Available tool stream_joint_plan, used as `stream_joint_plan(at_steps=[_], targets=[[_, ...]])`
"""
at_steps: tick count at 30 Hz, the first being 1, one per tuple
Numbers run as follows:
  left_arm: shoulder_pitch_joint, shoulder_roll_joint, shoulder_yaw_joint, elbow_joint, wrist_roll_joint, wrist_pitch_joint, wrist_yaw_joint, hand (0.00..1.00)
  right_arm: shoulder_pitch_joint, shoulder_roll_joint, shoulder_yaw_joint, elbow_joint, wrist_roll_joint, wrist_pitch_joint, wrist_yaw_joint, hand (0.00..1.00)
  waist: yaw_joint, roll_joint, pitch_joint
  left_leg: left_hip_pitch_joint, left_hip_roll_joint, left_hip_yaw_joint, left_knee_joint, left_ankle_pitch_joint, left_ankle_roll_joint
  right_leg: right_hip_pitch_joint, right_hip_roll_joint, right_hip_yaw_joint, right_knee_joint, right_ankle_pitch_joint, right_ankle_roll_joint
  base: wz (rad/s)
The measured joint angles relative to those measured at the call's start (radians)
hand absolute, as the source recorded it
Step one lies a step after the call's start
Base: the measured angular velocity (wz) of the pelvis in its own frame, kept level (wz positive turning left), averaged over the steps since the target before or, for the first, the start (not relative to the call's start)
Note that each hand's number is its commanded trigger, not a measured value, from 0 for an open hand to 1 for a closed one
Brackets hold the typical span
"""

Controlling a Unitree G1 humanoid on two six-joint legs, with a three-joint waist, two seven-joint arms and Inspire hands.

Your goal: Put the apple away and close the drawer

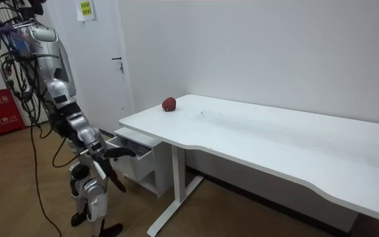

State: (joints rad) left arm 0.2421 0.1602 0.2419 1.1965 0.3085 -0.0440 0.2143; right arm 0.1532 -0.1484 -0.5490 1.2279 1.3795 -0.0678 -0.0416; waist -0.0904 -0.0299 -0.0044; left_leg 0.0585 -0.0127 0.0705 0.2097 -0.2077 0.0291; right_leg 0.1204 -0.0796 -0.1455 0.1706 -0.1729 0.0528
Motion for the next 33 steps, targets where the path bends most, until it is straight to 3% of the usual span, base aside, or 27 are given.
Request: stream_joint_plan(at_steps=[5,11,16,17,19,26,28,33], targets=[[-0.004,0.009,-0.002,-0.022,-0.003,0.024,-0.01,0.0,0.002,0.008,-0.025,-0.097,0.123,-0.001,-0.084,0.0,-0.016,-0.007,-0.0044,0.002,0.001,0.013,-0.001,0.0,0.0,-0.005,0.0,0.016,0.003,0.0,0.0,-0.09],[-0.014,0.025,-0.007,-0.023,-0.004,0.035,-0.009,0.0,-0.023,0.007,-0.026,-0.222,0.228,-0.027,-0.193,0.0,-0.015,-0.024,-0.002,-0.004,0.001,0.027,-0.004,0.0,0.001,-0.02,0.001,0.03,0.002,0.0,0.0,-0.06],[-0.001,0.025,0.039,-0.043,0.01,0.04,-0.007,0.0,-0.067,0.003,-0.135,-0.327,0.224,-0.055,-0.264,0.0,-0.021,-0.038,-0.0028,-0.02,0.001,0.026,-0.004,0.0,0.001,-0.032,0.001,0.028,0.001,0.0,0.0,0.0],[-0.002,0.025,0.038,-0.053,0.01,0.043,-0.009,0.0,-0.077,-0.001,-0.153,-0.369,0.225,-0.066,-0.285,0.0,-0.026,-0.053,-0.0005,-0.021,0.001,0.025,-0.006,0.0,0.001,-0.034,0.001,0.026,0.001,0.0,0.0,0.05],[0.01,0.026,0.038,-0.078,0.008,0.042,-0.01,0.0,-0.094,-0.004,-0.18,-0.467,0.224,-0.084,-0.33,0.0,-0.041,-0.045,0.0016,-0.024,0.001,0.022,-0.005,0.0,0.001,-0.036,0.001,0.022,0.001,0.0,0.0,0.03],[0.013,0.03,0.038,-0.108,0.001,0.012,-0.009,0.0,-0.125,-0.12,-0.236,-0.741,0.177,-0.176,-0.486,0.0,-0.06,-0.03,0.0057,-0.03,0.001,0.017,-0.011,0.0,0.001,-0.04,0.002,0.018,0.0,0.0,0.0,0.02],[0.02,0.03,0.038,-0.116,0.001,0.008,-0.009,0.0,-0.136,-0.135,-0.238,-0.795,0.1,-0.192,-0.529,0.0,-0.065,-0.034,0.0089,-0.03,0.0,0.016,-0.011,0.0,0.001,-0.04,0.002,0.017,0.001,0.0,0.0,0.0],[0.02,0.029,0.037,-0.116,0.006,-0.004,-0.012,0.0,-0.126,-0.15,-0.235,-0.94,-0.154,-0.226,-0.657,0.0,-0.066,-0.03,0.0059,-0.047,0.001,0.007,-0.006,0.001,-0.001,-0.052,0.002,0.006,0.002,0.0,0.0,0.04]])
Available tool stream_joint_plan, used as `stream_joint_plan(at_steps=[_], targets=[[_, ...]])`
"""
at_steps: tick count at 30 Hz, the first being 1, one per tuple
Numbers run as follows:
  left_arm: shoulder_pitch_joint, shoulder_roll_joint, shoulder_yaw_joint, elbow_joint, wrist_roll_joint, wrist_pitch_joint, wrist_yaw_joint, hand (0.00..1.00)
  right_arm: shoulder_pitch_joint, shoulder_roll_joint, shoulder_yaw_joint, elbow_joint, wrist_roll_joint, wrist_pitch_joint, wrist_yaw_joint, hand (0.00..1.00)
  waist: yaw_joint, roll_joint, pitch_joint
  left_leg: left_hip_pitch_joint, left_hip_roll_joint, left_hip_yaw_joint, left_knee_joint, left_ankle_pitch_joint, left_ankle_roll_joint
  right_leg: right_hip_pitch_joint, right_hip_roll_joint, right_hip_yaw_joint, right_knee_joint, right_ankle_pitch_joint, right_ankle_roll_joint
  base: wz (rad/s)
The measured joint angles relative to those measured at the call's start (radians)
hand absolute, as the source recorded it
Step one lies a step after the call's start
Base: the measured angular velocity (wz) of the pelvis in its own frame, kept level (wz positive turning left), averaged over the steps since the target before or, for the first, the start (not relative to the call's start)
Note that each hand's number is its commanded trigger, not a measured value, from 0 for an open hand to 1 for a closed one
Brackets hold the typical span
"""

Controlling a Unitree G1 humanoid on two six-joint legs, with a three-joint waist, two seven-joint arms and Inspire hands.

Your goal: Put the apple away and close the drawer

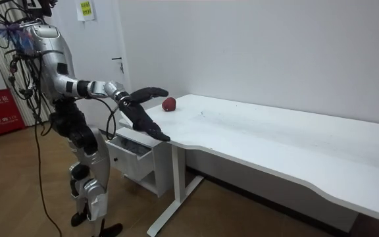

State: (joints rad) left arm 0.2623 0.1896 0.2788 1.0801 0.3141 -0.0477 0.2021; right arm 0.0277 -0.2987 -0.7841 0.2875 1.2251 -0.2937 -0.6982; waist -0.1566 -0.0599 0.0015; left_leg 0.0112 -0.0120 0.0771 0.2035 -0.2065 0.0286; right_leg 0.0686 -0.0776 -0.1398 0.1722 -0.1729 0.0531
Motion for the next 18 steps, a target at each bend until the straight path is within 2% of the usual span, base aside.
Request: stream_joint_plan(at_steps=[3,7,8,11,14,15,16,17,18], targets=[[0.008,0.0,-0.003,0.0,0.01,-0.001,-0.018,0.0,0.003,0.0,0.023,-0.04,-0.138,-0.01,-0.053,0.0,0.008,0.004,-0.0019,-0.005,0.0,0.004,0.0,0.0,0.0,-0.008,0.0,0.001,0.001,0.0,0.0,-0.03],[-0.001,-0.001,-0.035,0.0,0.019,0.0,-0.02,0.0,0.015,-0.001,0.107,-0.081,-0.419,-0.011,-0.126,0.0,0.037,0.007,-0.0033,-0.005,0.0,0.008,0.002,0.0,0.0,-0.018,0.0,0.01,0.013,0.0,0.0,-0.04],[-0.007,-0.001,-0.045,-0.001,0.025,0.0,-0.02,0.0,0.029,-0.002,0.136,-0.098,-0.494,-0.011,-0.131,0.0,0.053,0.009,-0.0044,-0.004,0.001,0.01,0.001,0.0,0.0,-0.018,0.0,0.01,0.013,0.0,0.0,0.0],[-0.007,-0.003,-0.072,0.0,0.033,-0.001,-0.021,0.0,0.034,-0.002,0.206,-0.103,-0.669,-0.009,-0.121,0.0,0.062,0.018,-0.008,0.001,0.001,0.011,0.001,0.0,0.0,-0.013,0.0,0.009,0.013,0.0,0.0,0.0],[-0.004,-0.003,-0.086,0.0,0.033,-0.001,-0.024,0.0,0.052,-0.002,0.257,-0.103,-0.803,0.012,-0.085,0.0,0.079,0.02,-0.0064,0.003,0.002,0.012,0.001,0.0,0.0,-0.012,0.0,0.009,0.013,0.0,0.0,0.0],[-0.003,-0.002,-0.086,-0.001,0.033,0.0,-0.024,0.0,0.057,-0.002,0.268,-0.103,-0.818,0.017,-0.074,0.0,0.083,0.011,-0.0011,0.003,0.003,0.012,-0.001,0.0,0.0,-0.012,0.0,0.009,0.013,0.0,0.0,0.0],[-0.001,-0.002,-0.086,-0.003,0.033,0.002,-0.024,0.0,0.059,-0.003,0.293,-0.103,-0.844,0.028,-0.055,0.0,0.084,0.016,-0.0015,0.003,0.003,0.012,-0.002,0.0,0.0,-0.013,0.0,0.008,0.013,0.0,0.0,0.0],[0.002,-0.002,-0.086,-0.009,0.033,0.005,-0.025,0.0,0.063,-0.003,0.315,-0.101,-0.856,0.037,-0.031,0.0,0.085,0.011,0.0025,0.001,0.003,0.012,-0.003,0.001,-0.001,-0.014,0.0,0.007,0.013,0.0,0.0,0.0],[0.008,-0.002,-0.089,-0.021,0.034,0.005,-0.025,0.0,0.073,-0.003,0.339,-0.097,-0.875,0.046,-0.009,0.0,0.086,0.009,0.0032,0.001,0.003,0.009,-0.003,0.001,-0.001,-0.013,0.0,0.003,0.012,0.0,0.0,0.04]])
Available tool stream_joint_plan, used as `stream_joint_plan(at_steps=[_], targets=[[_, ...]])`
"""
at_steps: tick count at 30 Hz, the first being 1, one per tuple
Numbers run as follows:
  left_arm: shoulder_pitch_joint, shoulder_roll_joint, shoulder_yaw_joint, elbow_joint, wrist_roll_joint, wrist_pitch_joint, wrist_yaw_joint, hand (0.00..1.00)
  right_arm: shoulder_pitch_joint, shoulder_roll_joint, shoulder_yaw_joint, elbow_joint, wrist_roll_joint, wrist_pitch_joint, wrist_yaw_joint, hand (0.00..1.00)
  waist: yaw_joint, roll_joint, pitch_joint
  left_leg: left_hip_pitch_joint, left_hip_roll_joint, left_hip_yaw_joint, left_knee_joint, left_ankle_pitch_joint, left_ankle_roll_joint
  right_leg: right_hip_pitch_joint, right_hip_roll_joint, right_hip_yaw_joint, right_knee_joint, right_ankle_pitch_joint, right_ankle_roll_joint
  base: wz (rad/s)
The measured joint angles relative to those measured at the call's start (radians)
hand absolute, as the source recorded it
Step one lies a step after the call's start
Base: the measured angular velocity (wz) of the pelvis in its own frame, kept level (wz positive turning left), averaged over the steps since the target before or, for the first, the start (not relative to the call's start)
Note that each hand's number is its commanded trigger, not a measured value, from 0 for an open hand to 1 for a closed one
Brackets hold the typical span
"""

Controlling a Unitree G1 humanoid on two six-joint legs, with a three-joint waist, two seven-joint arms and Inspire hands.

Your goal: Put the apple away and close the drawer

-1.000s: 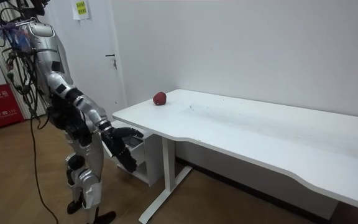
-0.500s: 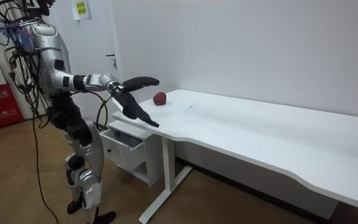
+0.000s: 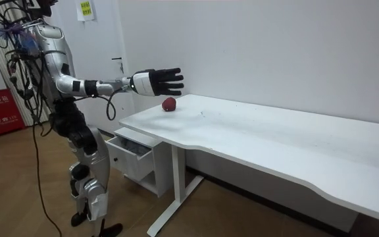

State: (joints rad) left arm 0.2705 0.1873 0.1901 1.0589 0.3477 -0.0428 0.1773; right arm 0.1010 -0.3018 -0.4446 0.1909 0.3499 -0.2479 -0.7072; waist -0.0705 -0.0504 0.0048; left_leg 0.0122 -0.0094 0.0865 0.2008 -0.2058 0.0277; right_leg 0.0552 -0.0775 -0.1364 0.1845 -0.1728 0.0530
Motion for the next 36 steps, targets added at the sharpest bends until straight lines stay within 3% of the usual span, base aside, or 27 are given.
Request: stream_joint_plan(at_steps=[10,14,19,26,36], targets=[[0.008,0.006,-0.021,-0.025,-0.001,0.0,-0.017,0.0,0.045,0.0,0.12,0.046,-0.132,0.063,0.199,0.0,0.014,-0.028,0.0075,0.002,-0.001,-0.006,-0.003,0.001,0.0,0.0,0.0,-0.003,-0.001,0.0,0.0,0.01],[0.01,0.016,-0.065,-0.03,-0.003,0.004,-0.016,0.0,0.044,-0.002,0.159,0.047,-0.208,0.075,0.267,0.0,0.023,-0.043,0.004,0.01,-0.001,-0.006,-0.003,0.001,0.0,0.004,0.001,-0.003,-0.003,0.0,0.0,0.0],[0.012,0.018,-0.077,-0.031,-0.003,0.018,-0.016,0.0,0.032,-0.002,0.192,0.045,-0.246,0.075,0.333,0.0,0.027,-0.038,-0.0008,0.018,-0.001,-0.007,-0.002,0.001,0.0,0.019,0.001,-0.004,-0.016,0.0,0.0,0.0],[0.017,0.018,-0.107,-0.014,-0.004,0.019,-0.032,0.0,0.032,-0.003,0.259,0.054,-0.25,0.075,0.392,0.0,0.03,-0.004,-0.0017,0.025,-0.001,-0.007,-0.002,0.001,0.0,0.032,0.002,-0.005,-0.015,0.0,-0.001,0.0],[0.018,0.017,-0.116,-0.016,-0.004,0.019,-0.103,0.0,0.033,-0.003,0.315,0.092,-0.364,0.076,0.495,0.0,0.051,-0.014,-0.0021,0.025,0.0,-0.006,0.004,0.001,0.0,0.033,0.001,-0.006,-0.013,0.001,-0.001,0.0]])
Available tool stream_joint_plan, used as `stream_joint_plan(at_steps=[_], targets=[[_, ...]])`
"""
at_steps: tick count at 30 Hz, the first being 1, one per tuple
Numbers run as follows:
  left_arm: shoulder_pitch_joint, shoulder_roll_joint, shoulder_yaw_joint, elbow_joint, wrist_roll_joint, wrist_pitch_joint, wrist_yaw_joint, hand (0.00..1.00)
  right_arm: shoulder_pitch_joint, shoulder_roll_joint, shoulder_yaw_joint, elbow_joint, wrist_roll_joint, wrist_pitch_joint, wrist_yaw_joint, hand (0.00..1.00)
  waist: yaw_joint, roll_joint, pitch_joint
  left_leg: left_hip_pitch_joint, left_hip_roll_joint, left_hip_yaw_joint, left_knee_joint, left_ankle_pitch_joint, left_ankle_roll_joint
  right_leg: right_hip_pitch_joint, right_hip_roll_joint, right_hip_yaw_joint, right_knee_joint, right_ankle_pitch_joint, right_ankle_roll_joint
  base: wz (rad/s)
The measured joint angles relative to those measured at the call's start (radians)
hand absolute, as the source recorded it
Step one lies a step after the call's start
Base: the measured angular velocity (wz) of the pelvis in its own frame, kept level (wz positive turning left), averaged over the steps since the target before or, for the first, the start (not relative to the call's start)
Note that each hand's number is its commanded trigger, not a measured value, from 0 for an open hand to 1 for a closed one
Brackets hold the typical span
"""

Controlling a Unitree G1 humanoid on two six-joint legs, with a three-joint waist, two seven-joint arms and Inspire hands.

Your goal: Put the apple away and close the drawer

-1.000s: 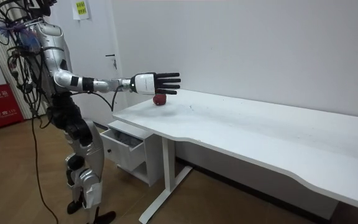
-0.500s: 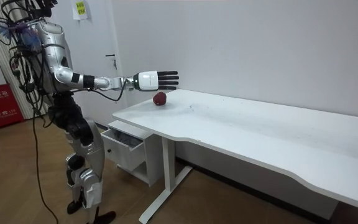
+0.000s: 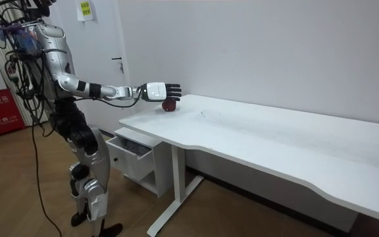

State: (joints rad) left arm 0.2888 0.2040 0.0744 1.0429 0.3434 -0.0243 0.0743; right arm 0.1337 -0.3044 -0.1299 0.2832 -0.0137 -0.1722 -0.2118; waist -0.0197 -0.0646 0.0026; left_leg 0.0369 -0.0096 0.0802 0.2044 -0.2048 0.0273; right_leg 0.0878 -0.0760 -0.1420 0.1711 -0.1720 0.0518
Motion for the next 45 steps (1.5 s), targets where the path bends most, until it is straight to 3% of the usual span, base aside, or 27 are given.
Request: stream_joint_plan(at_steps=[9,19,28,29,31,45], targets=[[-0.002,0.0,0.0,-0.004,0.001,0.0,-0.019,0.0,0.0,0.0,0.029,0.001,-0.006,0.0,0.034,0.0,0.004,-0.015,0.001,0.0,0.0,0.0,-0.003,0.0,0.0,-0.001,0.0,0.001,-0.001,0.0,0.0,0.0],[0.0,0.001,0.003,-0.002,0.016,-0.003,-0.017,0.0,-0.003,-0.002,0.026,0.155,-0.006,-0.002,0.027,0.0,0.017,-0.015,0.0002,0.007,0.0,-0.001,-0.006,0.0,0.0,0.007,0.0,0.0,-0.003,0.0,0.0,0.0],[0.013,0.001,0.011,-0.002,0.021,-0.003,-0.017,0.0,-0.023,-0.002,-0.008,0.187,0.019,-0.009,0.055,0.0,0.01,-0.007,-0.0009,0.007,-0.001,-0.012,-0.004,0.0,0.0,0.015,0.0,-0.008,-0.002,0.0,0.0,0.03],[0.013,0.001,0.023,-0.002,0.021,-0.003,-0.017,0.0,-0.035,-0.003,-0.011,0.203,0.026,-0.012,0.058,0.04,0.009,-0.007,-0.0011,0.007,-0.001,-0.013,-0.002,0.0,0.0,0.015,0.0,-0.009,-0.002,0.0,0.0,0.0],[0.013,0.001,0.036,-0.002,0.021,-0.003,-0.017,0.0,-0.048,-0.005,-0.012,0.221,0.039,-0.013,0.061,1.0,0.006,-0.007,-0.0011,0.007,-0.001,-0.014,-0.001,0.0,0.0,0.017,0.0,-0.01,-0.002,0.0,0.0,0.0],[0.015,0.002,0.043,0.002,0.021,-0.005,0.012,0.0,-0.07,-0.016,-0.069,0.304,0.024,-0.036,0.038,1.0,-0.001,-0.007,-0.0041,0.017,0.0,-0.029,-0.001,0.0,-0.002,0.034,0.003,-0.023,-0.005,0.0,-0.001,0.03]])
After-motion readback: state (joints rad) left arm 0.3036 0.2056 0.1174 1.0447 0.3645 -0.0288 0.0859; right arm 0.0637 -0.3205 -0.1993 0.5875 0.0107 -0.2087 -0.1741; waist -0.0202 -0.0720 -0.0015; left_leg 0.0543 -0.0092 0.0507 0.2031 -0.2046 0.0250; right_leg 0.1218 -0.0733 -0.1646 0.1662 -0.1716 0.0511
